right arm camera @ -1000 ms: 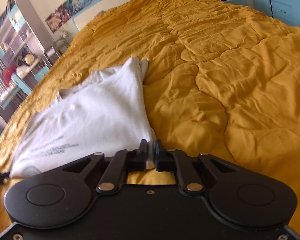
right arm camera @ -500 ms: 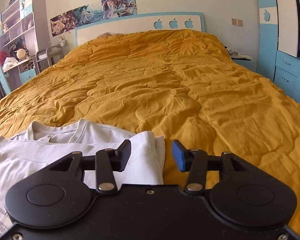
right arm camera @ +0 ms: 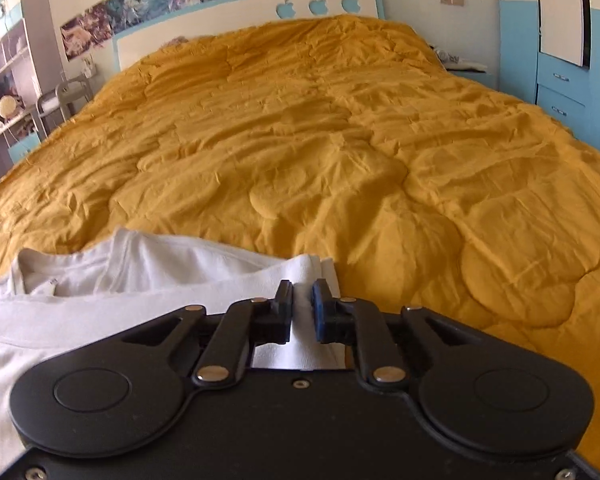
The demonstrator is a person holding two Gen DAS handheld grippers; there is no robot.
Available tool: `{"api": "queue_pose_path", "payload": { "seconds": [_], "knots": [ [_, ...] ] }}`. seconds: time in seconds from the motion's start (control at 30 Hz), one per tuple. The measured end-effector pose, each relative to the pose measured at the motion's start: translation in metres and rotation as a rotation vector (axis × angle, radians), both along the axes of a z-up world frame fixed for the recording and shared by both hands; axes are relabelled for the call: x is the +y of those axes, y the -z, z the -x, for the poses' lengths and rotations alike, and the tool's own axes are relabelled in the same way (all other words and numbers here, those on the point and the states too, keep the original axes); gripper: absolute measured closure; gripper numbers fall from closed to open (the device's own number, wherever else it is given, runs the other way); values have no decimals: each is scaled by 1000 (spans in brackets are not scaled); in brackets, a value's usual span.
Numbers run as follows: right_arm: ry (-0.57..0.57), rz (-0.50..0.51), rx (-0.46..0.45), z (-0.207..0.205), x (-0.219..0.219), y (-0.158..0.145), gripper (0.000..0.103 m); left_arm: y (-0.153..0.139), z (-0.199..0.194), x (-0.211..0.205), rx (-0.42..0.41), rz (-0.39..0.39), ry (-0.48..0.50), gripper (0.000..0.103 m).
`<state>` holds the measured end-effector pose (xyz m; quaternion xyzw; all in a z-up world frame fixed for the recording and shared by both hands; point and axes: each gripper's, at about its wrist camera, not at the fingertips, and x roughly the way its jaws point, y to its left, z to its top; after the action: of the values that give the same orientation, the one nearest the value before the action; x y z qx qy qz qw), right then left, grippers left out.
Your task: Fold small clothes
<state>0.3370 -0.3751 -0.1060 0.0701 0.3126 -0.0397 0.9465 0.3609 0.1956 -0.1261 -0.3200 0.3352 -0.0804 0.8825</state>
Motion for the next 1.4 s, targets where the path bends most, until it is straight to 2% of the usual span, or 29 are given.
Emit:
{"api": "queue_pose_path", "payload": {
  "seconds": [0.03, 0.1, 0.13, 0.23, 0.33, 0.47, 0.53, 0.6, 0.67, 0.73, 0.77, 0.83, 0.93, 0.97, 1.03, 1.13, 1.27, 1.4],
  "knots": [
    [6, 11, -16, 3, 2, -3, 91, -2, 1, 0, -2, -3, -2, 70],
    [20, 6, -94, 18, 6, -15, 80, -10, 6, -3, -27, -18, -7, 70],
    [21, -11, -133, 28, 9, -23, 78, -15, 9, -4, -48, -16, -3, 70],
    [-73, -148, -185, 61, 18, -40, 77, -28, 15, -14, -112, 9, 42, 68],
    [-219, -256, -161, 87, 38, -39, 76, -36, 15, -31, -118, -20, 69, 68],
    [-406, -337, -51, 99, 76, -20, 75, -32, 21, -46, -86, 35, 101, 68],
    [-442, -316, -20, 103, 87, -11, 75, -32, 29, -51, -86, -30, 92, 68],
    [-403, -272, -4, 109, 85, -5, 71, -27, 36, -48, -68, -149, 61, 67],
    [-338, -276, -13, 115, 67, -2, 71, -17, 41, -34, -31, -206, 22, 67],
    [-206, -267, -29, 126, 38, -1, 71, -10, 48, -17, -21, -183, -8, 67],
    [-154, -256, -40, 131, 26, -2, 71, -8, 54, -6, -23, -137, -19, 67],
    [-72, -291, -54, 141, 1, -3, 72, -13, 66, 1, -6, -124, -72, 67],
    [-31, -363, -79, 156, -8, -10, 67, -29, 92, -7, -63, -77, -77, 67],
    [-39, -368, -107, 163, -1, -16, 62, -36, 103, -17, -84, -69, -59, 67],
    [-123, -375, -157, 177, 25, -25, 59, -49, 123, -48, -126, -81, -7, 67],
    [-192, -403, -141, 186, 76, -25, 59, -54, 144, -92, -149, -51, 82, 65],
    [-202, -526, -70, 190, 127, -4, 60, -44, 151, -131, -114, -39, 140, 64],
    [-157, -465, -80, 193, 147, 2, 61, -25, 145, -137, -41, -60, 111, 64]
  ]
}}
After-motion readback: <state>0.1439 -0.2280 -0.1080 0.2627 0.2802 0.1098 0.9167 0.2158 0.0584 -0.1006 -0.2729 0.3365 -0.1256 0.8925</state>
